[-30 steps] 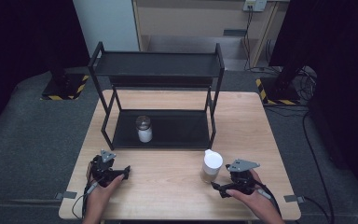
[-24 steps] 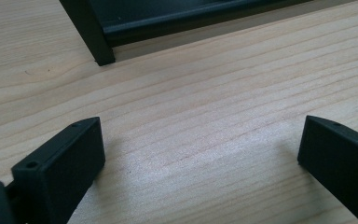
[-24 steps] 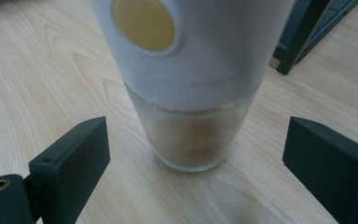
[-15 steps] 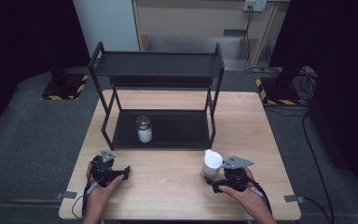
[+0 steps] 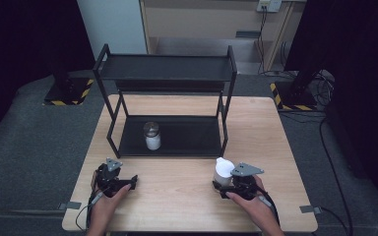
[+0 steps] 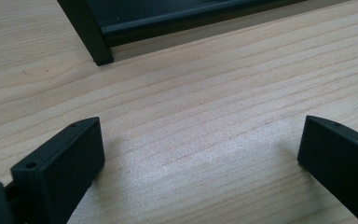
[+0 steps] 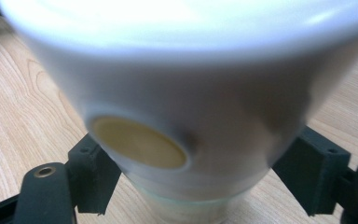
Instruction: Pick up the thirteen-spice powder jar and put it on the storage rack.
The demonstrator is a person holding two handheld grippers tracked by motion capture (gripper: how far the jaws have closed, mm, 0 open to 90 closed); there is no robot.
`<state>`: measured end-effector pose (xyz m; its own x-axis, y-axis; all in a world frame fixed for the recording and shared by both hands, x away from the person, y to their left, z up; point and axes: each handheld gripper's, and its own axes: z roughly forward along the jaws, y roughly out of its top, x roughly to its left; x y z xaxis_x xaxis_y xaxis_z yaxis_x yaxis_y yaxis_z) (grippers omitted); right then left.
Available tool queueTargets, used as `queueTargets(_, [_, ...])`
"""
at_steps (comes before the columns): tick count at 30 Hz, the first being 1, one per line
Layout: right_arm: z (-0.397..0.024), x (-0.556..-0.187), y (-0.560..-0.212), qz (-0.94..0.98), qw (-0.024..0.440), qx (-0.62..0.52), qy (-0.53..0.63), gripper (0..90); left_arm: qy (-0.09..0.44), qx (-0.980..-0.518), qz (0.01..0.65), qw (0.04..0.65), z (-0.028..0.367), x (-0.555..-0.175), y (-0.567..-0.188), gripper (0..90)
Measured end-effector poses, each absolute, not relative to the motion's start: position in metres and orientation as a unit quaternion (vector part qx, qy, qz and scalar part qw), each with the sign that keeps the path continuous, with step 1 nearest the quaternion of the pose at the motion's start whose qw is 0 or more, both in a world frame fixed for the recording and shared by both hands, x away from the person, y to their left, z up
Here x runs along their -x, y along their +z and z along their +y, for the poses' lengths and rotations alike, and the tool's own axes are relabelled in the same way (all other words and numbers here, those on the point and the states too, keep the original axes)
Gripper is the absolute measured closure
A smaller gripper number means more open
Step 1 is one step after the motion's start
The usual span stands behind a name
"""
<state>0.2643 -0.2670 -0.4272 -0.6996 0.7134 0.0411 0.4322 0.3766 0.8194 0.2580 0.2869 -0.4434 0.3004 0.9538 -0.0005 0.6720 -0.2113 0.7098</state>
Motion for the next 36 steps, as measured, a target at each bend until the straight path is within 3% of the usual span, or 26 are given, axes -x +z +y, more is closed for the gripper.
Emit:
queueTargets(8, [-0.262, -0.259, -0.431, 0.812, 0.175, -0.348, 0.435, 30.1, 0.227, -0.745, 0.545, 0.31, 0.287, -0.258, -0.443, 0.0])
queueTargets(36, [-0.253, -0.244, -0.437, 0.801, 0.202, -0.345, 0.445, 31.2, 0.226, -0.746, 0.544, 0.311, 0.288, -0.258, -0.443, 0.0])
